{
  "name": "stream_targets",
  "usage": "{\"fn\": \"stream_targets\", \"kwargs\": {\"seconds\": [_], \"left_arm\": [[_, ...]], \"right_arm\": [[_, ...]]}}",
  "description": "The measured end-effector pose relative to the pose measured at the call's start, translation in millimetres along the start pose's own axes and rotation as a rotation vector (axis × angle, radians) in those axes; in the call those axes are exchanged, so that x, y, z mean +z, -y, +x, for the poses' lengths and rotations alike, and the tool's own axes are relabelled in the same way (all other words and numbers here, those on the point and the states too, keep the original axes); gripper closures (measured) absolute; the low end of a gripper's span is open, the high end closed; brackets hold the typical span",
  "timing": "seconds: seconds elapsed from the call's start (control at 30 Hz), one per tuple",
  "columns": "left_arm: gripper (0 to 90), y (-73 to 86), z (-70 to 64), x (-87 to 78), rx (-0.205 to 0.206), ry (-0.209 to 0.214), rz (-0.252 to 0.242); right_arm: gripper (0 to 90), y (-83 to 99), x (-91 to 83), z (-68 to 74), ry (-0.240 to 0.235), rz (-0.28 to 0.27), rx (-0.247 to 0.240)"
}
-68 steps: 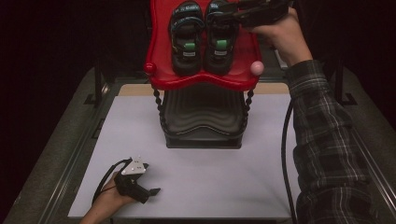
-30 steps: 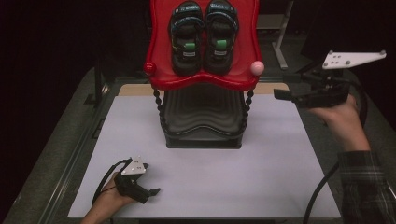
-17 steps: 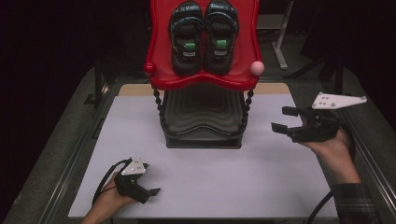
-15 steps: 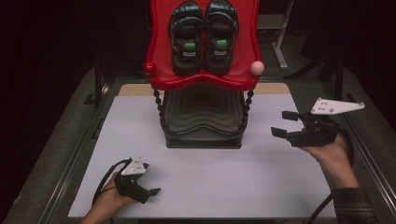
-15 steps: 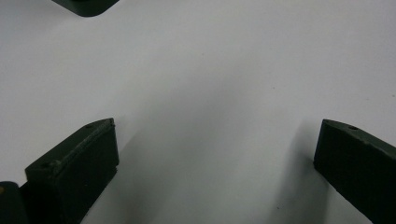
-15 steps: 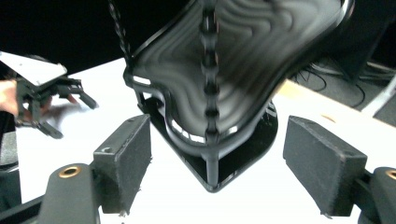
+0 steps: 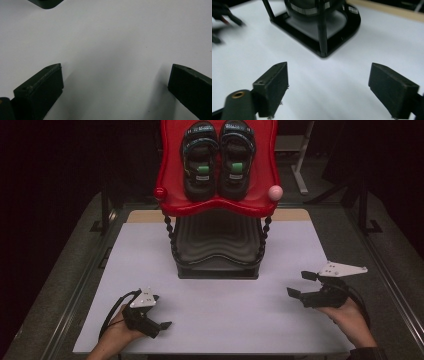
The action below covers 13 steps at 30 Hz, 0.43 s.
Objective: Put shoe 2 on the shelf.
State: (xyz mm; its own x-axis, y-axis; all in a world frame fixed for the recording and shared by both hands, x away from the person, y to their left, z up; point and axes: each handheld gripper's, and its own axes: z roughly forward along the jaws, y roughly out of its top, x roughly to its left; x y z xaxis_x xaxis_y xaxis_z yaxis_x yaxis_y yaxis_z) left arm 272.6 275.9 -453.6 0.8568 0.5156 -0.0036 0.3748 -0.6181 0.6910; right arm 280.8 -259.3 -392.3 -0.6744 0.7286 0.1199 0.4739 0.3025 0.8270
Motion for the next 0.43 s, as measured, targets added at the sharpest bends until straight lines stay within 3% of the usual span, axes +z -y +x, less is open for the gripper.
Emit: {"fn": "stream_targets", "kwargs": {"seconds": [0.23, 0.43], "left_arm": [[0.0, 0.0, 0.0, 0.0, 0.002, 0.000, 0.000], [0.0, -0.2, -0.6, -2.5, -0.014, -0.001, 0.007]], "right_arm": [[13.6, 32.5, 6.4, 2.6, 0.038, 0.103, 0.022], [10.3, 51.7, 10.2, 7.7, 0.048, 0.149, 0.040]]}}
